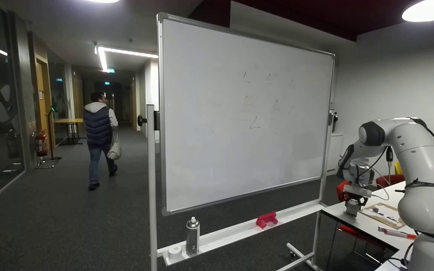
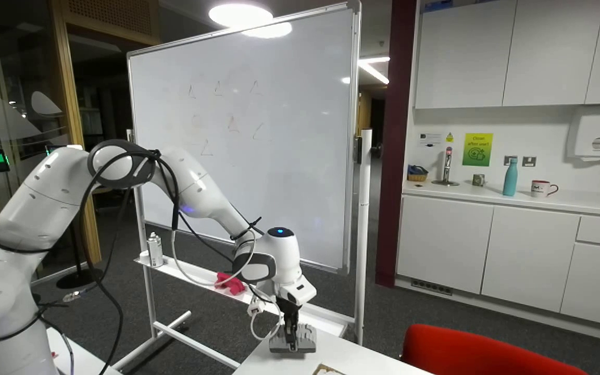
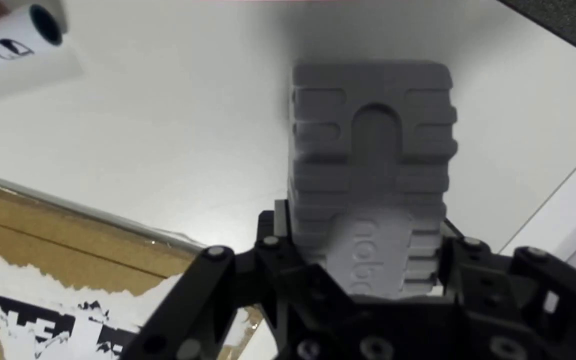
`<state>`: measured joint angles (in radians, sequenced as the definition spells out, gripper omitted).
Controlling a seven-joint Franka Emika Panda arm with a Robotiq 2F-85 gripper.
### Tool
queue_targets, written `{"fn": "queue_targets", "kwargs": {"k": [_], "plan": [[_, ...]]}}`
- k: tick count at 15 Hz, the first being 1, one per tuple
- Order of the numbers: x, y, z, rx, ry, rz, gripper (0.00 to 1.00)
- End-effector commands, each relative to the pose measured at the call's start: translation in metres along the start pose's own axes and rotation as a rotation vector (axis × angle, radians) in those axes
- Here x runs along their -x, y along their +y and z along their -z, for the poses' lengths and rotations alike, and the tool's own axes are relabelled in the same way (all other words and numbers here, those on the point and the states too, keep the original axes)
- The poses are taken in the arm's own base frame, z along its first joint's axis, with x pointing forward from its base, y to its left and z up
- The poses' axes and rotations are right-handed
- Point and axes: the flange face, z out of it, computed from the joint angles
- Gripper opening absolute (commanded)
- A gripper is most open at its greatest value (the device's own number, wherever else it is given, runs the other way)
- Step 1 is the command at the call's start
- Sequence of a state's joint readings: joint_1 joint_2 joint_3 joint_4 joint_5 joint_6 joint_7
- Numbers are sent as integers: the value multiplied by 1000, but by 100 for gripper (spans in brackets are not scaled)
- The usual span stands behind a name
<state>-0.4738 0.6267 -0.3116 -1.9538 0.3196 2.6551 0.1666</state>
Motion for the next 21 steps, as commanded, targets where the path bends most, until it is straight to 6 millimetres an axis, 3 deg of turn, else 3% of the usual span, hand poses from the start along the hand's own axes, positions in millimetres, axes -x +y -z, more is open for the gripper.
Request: {"fn": "queue_targets", "kwargs": {"k": [1,5,9,16,18,19,21], "plan": [[33,13,59,-57,58,66,35],[68,20,99,-100,77,108,35],[94,22,125,-124,84,142,35],[100,19,141,86,175,364,35],[93,17,130,99,141,358,35],[93,16,130,102,141,360,60],[94,16,127,105,135,360,60]]}}
